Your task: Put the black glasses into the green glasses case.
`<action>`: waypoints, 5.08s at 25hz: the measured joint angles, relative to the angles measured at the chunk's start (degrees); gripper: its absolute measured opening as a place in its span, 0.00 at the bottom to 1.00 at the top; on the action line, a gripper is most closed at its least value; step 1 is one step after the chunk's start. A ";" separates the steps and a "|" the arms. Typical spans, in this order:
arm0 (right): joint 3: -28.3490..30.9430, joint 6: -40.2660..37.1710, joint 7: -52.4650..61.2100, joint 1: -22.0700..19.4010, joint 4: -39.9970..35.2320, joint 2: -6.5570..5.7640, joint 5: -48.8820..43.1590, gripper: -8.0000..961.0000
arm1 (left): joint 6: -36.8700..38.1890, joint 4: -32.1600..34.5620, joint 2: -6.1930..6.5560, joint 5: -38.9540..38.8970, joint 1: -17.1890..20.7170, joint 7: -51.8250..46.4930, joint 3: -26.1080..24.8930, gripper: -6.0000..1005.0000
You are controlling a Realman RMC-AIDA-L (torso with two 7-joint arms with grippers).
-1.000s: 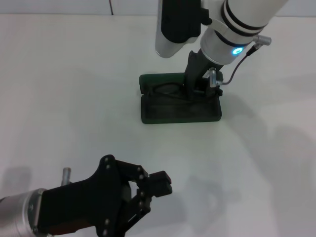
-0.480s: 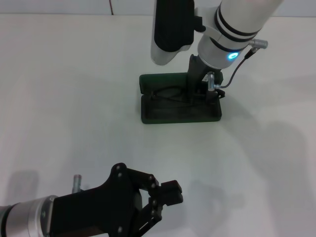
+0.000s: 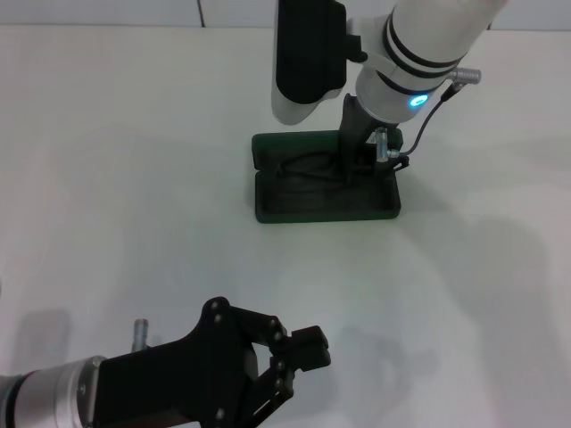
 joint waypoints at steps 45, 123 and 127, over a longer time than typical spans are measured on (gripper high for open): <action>-3.72 0.10 5.67 1.56 -0.45 0.00 1.28 0.25 | -1.49 -1.50 -0.01 0.02 1.08 0.40 0.09 0.08; -3.42 -1.69 8.30 -6.38 -12.78 0.00 -2.76 0.08 | -2.50 -1.46 0.00 -0.03 1.04 0.42 -0.09 0.08; -0.73 -4.34 9.47 -8.54 -16.72 0.00 -7.17 0.07 | -2.48 -1.46 0.00 -0.03 0.93 0.42 -0.10 0.08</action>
